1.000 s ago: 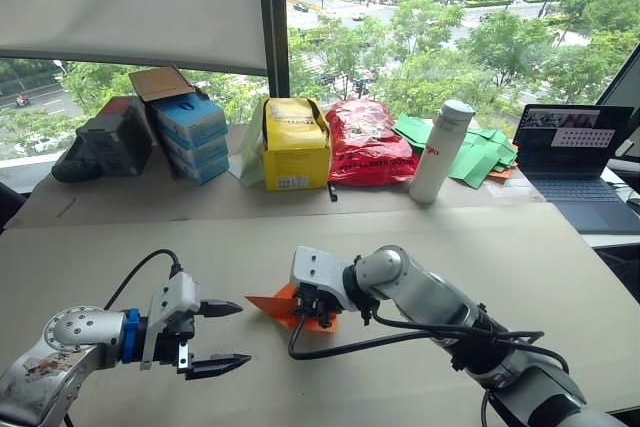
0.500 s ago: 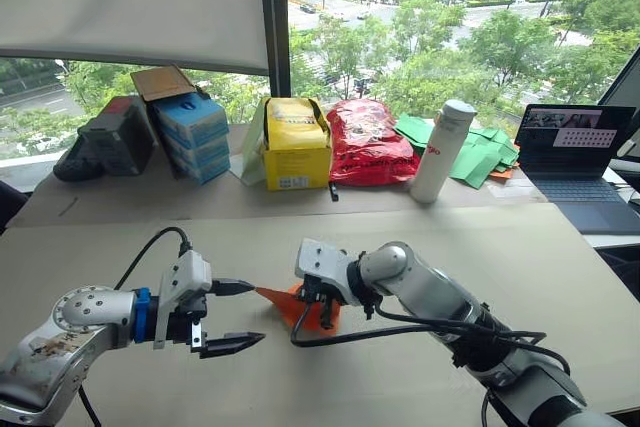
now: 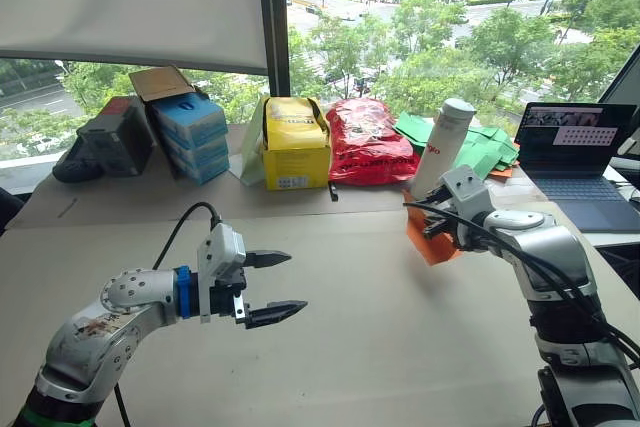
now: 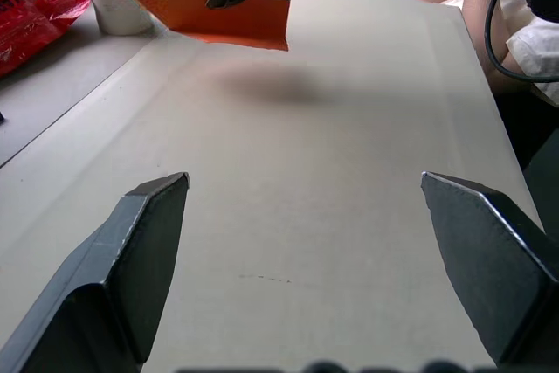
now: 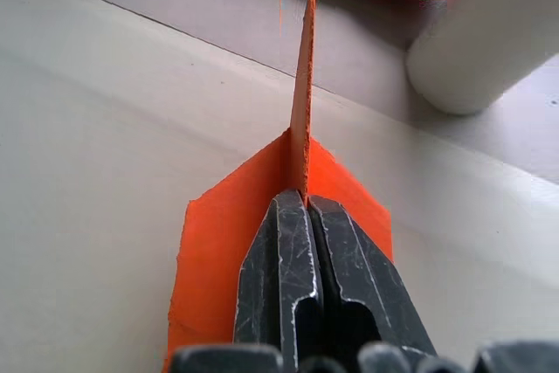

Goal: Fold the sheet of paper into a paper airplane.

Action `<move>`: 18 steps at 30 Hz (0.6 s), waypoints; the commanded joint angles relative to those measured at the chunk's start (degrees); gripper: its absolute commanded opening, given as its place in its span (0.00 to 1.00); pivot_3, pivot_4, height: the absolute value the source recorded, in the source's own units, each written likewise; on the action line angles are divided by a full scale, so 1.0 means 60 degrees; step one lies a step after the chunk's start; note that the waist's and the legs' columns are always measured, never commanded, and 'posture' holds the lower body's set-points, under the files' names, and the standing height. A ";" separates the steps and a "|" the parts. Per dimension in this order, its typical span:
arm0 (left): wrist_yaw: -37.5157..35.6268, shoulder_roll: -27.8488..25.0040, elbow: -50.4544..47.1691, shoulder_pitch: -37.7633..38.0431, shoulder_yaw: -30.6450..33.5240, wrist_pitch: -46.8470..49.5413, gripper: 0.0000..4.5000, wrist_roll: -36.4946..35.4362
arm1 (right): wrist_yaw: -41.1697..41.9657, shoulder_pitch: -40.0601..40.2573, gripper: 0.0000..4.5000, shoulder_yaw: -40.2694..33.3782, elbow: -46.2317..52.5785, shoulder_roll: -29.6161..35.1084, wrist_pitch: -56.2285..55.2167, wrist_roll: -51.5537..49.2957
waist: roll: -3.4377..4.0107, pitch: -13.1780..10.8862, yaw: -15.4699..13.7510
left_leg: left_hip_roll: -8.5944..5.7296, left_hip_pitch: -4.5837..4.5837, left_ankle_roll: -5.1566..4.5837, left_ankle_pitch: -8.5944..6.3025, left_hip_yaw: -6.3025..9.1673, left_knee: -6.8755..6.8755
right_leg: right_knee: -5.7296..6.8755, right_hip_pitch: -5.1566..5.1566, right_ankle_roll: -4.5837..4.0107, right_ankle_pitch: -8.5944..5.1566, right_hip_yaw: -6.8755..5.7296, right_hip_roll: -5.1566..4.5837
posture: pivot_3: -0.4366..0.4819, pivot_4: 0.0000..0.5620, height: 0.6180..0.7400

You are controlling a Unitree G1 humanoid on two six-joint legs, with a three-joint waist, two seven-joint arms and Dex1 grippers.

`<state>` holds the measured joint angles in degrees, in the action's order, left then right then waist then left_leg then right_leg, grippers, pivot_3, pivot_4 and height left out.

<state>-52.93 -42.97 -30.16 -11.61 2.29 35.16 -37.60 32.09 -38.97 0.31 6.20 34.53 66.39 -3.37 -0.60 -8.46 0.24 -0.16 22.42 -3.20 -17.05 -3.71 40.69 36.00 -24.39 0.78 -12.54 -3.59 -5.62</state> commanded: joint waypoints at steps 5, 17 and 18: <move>0.0480 0.0233 -0.0563 -0.0796 -0.0341 0.0266 1.00 -0.0143 | -0.1234 0.0445 0.00 -0.0940 -0.0148 0.0144 0.0207 0.0151 | 0.0000 -0.0001 -0.0028 | -0.0001 0.0004 -0.0005 -0.0001 -0.0002 0.0000 | -0.0005 0.0002 0.0006 0.0002 0.0013 0.0015 | 0.48 0.27 1.00; 0.0607 0.0366 -0.0670 -0.1301 -0.0496 0.0486 1.00 -0.0312 | -0.1940 0.1036 0.00 -0.1400 0.0171 0.0025 0.0484 -0.0056 | 0.0001 -0.0001 -0.0050 | 0.0001 0.0001 -0.0007 -0.0001 -0.0007 0.0002 | -0.0008 0.0005 0.0013 0.0005 0.0025 0.0035 | 0.48 0.27 1.00; 0.0586 0.0357 -0.0657 -0.1285 -0.0492 0.0472 1.00 -0.0308 | -0.1954 0.1047 0.14 -0.1416 0.0190 0.0045 0.0459 -0.0082 | 0.0001 -0.0001 -0.0050 | 0.0001 0.0001 -0.0007 -0.0001 -0.0007 0.0003 | -0.0009 0.0005 0.0013 0.0005 0.0026 0.0036 | 0.48 0.27 1.00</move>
<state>-49.42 -40.80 -32.52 -18.51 -1.02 37.82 -38.51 21.02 -32.63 -6.15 5.02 34.31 69.58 -3.54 -0.59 -8.47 -0.06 -0.15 22.43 -3.24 -17.05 -3.75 40.70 35.94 -24.36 0.86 -12.51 -3.44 -5.41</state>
